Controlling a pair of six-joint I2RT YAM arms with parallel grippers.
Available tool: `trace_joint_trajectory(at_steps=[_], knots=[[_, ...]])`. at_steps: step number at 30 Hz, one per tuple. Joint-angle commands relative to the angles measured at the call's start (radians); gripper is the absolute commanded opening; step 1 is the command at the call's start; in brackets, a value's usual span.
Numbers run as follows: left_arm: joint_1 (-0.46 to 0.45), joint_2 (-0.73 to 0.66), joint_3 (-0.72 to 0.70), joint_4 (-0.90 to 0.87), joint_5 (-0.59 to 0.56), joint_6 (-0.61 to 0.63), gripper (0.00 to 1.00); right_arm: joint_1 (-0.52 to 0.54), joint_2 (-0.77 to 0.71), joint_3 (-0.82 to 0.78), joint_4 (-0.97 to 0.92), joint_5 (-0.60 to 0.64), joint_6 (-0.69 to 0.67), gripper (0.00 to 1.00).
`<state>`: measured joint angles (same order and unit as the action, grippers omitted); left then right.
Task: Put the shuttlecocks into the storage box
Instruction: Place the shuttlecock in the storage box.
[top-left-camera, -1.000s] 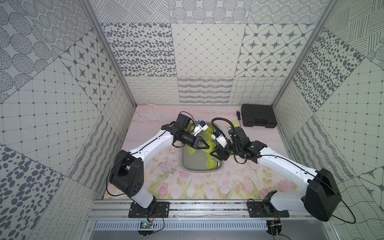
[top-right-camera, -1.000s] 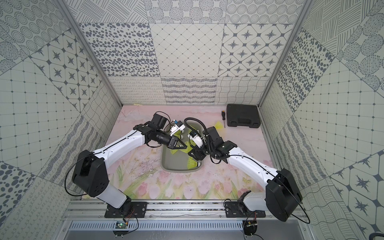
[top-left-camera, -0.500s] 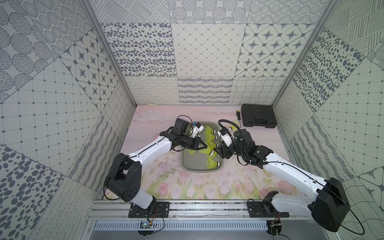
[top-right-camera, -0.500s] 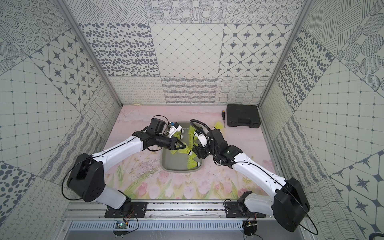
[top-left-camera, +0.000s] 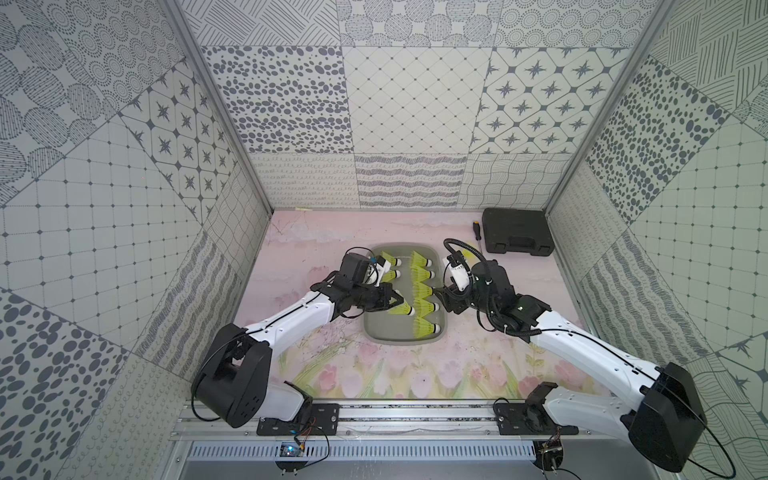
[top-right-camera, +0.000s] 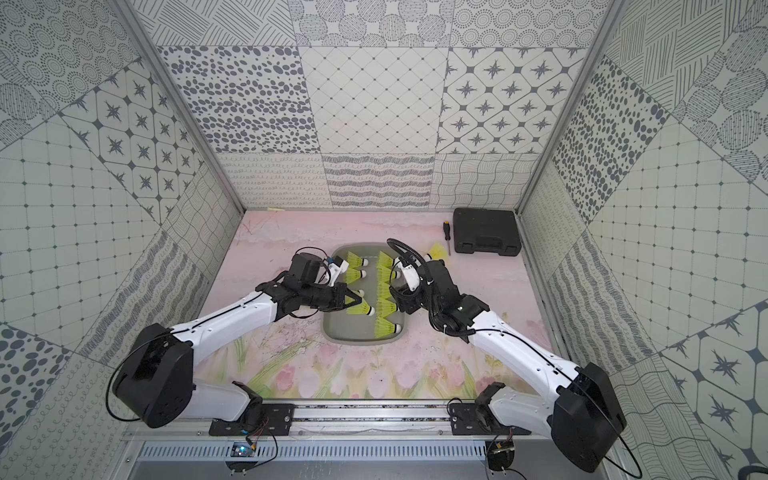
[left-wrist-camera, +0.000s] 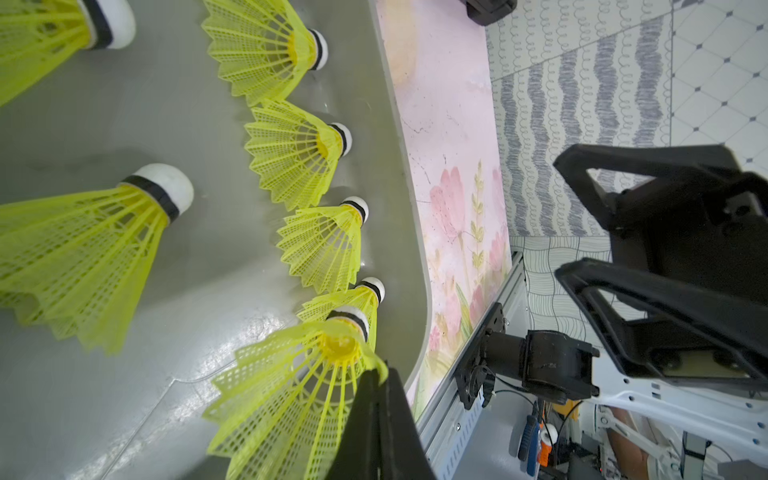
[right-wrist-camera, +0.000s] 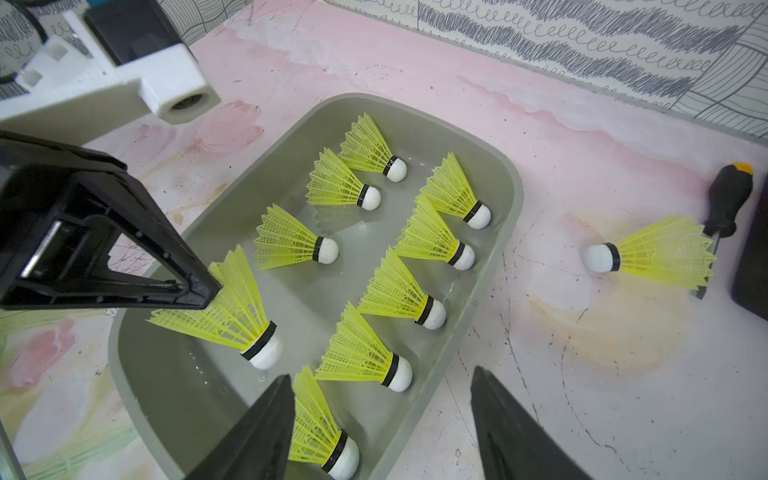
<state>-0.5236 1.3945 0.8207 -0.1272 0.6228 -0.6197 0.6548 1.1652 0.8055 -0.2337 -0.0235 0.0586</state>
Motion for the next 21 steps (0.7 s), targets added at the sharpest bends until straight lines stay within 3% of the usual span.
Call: trace_joint_trajectory(at_steps=[1,10,21], knots=[[-0.004,-0.050,-0.062,0.104,-0.103,-0.132,0.00,0.003,0.003,-0.009,0.055,0.011,0.015,0.71],[-0.004,-0.085,-0.176,0.201,-0.172,-0.215,0.00,0.003,0.029,-0.008,0.059,-0.003,0.024,0.71],[-0.005,-0.024,-0.199,0.251,-0.212,-0.234,0.00,0.003,0.029,-0.012,0.051,0.003,0.027,0.72]])
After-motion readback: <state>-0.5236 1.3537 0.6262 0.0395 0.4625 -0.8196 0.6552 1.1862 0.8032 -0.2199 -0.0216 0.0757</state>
